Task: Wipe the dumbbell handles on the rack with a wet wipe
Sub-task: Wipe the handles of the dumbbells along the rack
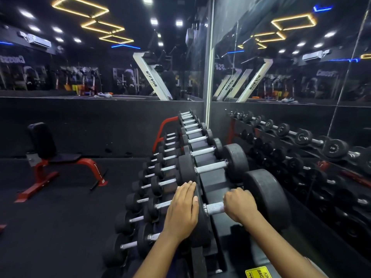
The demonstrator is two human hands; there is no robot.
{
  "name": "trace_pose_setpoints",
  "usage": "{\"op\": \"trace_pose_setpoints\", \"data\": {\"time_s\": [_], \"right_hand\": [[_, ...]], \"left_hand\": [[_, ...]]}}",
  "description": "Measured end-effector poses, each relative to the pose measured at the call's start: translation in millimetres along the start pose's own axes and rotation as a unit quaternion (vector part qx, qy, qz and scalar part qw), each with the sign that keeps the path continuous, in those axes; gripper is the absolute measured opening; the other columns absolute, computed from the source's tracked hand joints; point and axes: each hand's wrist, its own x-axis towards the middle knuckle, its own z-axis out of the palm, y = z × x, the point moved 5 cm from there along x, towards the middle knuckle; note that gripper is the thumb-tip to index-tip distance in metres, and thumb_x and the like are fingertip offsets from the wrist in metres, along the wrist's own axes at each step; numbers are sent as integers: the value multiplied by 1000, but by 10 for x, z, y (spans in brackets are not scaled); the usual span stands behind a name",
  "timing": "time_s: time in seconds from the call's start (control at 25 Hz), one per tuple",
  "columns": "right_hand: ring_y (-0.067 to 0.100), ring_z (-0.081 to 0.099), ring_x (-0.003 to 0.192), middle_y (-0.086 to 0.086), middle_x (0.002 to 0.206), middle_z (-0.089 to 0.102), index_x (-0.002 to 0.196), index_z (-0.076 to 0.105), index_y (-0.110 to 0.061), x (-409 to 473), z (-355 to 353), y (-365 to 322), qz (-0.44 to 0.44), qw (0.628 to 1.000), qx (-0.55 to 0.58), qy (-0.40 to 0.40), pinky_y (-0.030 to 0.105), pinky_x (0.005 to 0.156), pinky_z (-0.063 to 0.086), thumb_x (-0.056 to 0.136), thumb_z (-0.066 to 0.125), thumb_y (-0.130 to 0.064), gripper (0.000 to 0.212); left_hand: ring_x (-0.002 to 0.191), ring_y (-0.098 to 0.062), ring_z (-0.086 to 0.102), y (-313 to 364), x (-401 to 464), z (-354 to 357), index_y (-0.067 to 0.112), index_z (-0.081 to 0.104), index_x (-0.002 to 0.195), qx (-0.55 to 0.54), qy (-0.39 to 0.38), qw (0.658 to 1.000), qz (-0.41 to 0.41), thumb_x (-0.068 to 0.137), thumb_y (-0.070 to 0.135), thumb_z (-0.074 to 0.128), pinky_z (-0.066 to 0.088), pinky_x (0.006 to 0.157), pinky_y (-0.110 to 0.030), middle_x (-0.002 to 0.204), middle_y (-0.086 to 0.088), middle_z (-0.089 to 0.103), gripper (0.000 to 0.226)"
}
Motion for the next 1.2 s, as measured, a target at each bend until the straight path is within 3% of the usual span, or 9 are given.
{"op": "trace_pose_setpoints", "data": {"time_s": [0.24,0.32,0.44,0.56,0.68,0.76,0.92,1.2], "right_hand": [[30,50,109,6,113,58,111,55,-11,-91,65,-386,-92,993,69,30,37,90,38,91,40,-12,26],[30,56,99,6,103,63,109,61,-12,-120,46,-429,-107,987,104,61,39,83,42,87,40,-9,31],[20,60,73,-7,80,67,89,70,-19,-229,87,-406,-111,972,152,143,31,62,48,75,40,-16,33],[16,57,74,-9,84,63,81,67,-20,-405,160,-429,-121,959,168,191,26,60,47,74,41,-18,26],[16,55,74,-4,84,58,74,60,-16,-515,160,-443,-117,952,177,219,23,57,45,70,53,-10,10],[16,54,69,-2,80,55,70,56,-15,-551,172,-418,-110,953,173,223,25,51,42,61,69,-6,18],[21,57,68,1,81,55,78,60,-12,-589,159,-187,-33,962,151,223,27,45,47,46,81,3,41],[27,58,40,18,82,60,78,58,-2,-661,101,162,146,961,131,196,28,27,36,43,78,19,46]], "left_hand": [[138,-8,29,13,4,-2,13,41,142,-1,0,1000,1,95,37,21,11,118,-23,146,1,41,56],[138,-9,30,16,5,-6,13,42,141,-2,2,1000,1,95,37,21,13,118,-24,145,0,42,56],[137,-10,31,26,4,-14,12,43,140,0,5,1000,4,96,36,21,15,117,-25,145,-1,43,55],[137,-10,32,22,6,-18,12,44,140,-2,9,1000,3,96,35,23,18,117,-26,144,-1,44,54],[137,-10,32,25,1,-20,12,43,140,-2,8,1000,4,96,35,23,20,117,-29,144,-1,44,54],[137,-10,32,25,1,-25,12,43,140,-5,6,1000,3,96,35,23,20,117,-30,144,-1,44,54],[136,-11,33,35,4,-27,10,44,139,-6,5,1000,5,95,35,23,21,117,-30,143,-2,45,54],[136,-12,33,9,-1,-11,11,43,140,-8,3,1000,0,95,36,22,22,117,-32,144,-2,44,56]]}}
